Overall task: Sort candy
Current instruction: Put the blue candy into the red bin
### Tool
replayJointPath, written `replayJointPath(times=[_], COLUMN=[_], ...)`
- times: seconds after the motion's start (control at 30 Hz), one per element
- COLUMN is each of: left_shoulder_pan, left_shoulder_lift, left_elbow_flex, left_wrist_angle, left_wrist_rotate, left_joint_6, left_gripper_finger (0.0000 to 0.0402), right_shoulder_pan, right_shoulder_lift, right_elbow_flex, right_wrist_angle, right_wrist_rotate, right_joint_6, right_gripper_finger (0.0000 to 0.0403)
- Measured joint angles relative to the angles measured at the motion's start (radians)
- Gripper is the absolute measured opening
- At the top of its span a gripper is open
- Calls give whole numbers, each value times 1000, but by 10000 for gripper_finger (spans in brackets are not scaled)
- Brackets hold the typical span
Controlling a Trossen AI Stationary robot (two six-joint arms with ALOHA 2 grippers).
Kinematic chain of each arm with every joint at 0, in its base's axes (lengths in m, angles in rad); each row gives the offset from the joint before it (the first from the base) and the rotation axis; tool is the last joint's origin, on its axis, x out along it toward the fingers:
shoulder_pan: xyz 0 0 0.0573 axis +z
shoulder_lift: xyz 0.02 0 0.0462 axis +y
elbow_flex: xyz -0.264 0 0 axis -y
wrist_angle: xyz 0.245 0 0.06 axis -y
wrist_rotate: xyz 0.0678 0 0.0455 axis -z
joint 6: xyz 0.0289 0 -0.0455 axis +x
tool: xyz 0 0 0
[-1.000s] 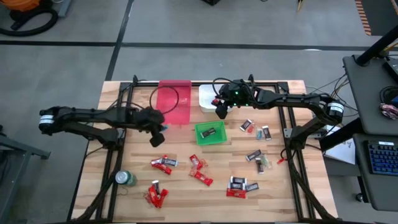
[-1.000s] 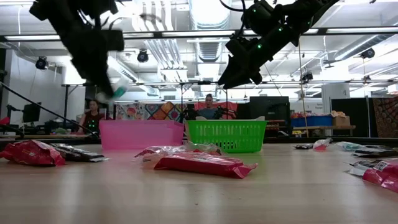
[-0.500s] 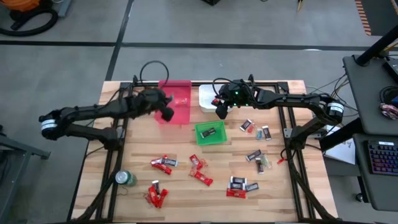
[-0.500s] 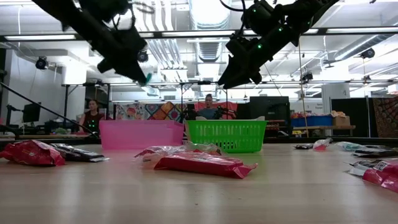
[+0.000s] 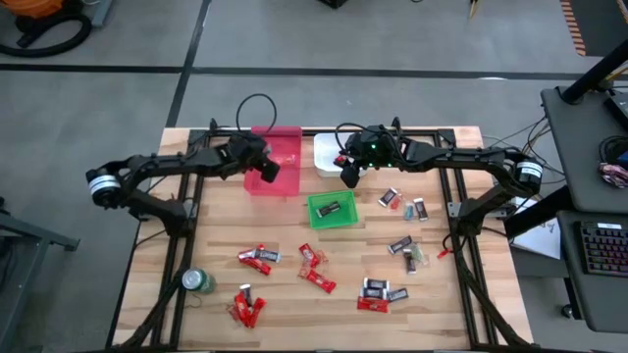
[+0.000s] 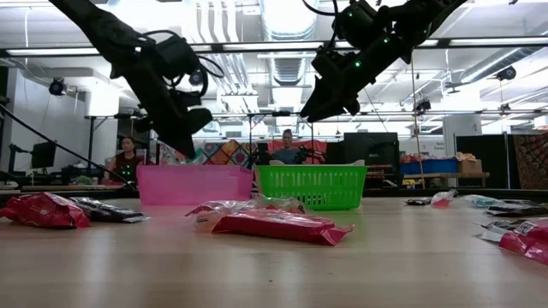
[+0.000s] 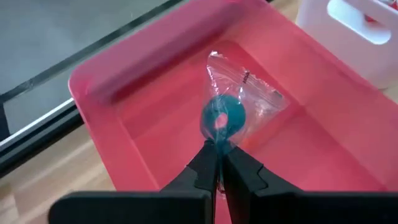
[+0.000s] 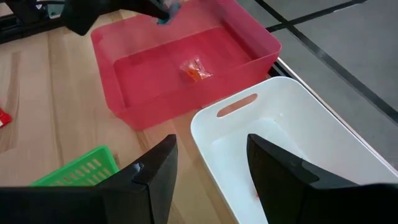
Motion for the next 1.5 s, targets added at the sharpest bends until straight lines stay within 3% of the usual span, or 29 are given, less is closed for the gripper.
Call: replayJointPath(times=[0.27,0.53,0.83,0.93,1.07,1.23,1.5], left_shoulder_pan=[-1,-3,-4,-22,-85,-217,-437], left_shoulder_lift=[4,-3,-30,-63,-115,-168,-210], left_elbow_flex=[0,0,0,0,0,0,0], left_wrist_angle=[9,18,17,17,29,98,161], left_wrist_rotate=[0,0,0,0,0,2,2], left_joint_6=[0,22,54,53,53,59,72], left_gripper_finger=[5,55,100,104,103,93,86], right_shoulder_pan=[0,0,6,20,50,99,191], right_shoulder_lift=[0,-3,-67,-95,-120,-132,-130], right_elbow_flex=[0,0,0,0,0,0,0], right_wrist_angle=[0,-12,-177,-246,-382,-596,-946], right_wrist_rotate=[0,0,-2,-46,-113,-122,-40], right_joint_6=[0,42,131,175,272,392,602], right_gripper_finger=[183,183,183,183,183,183,182])
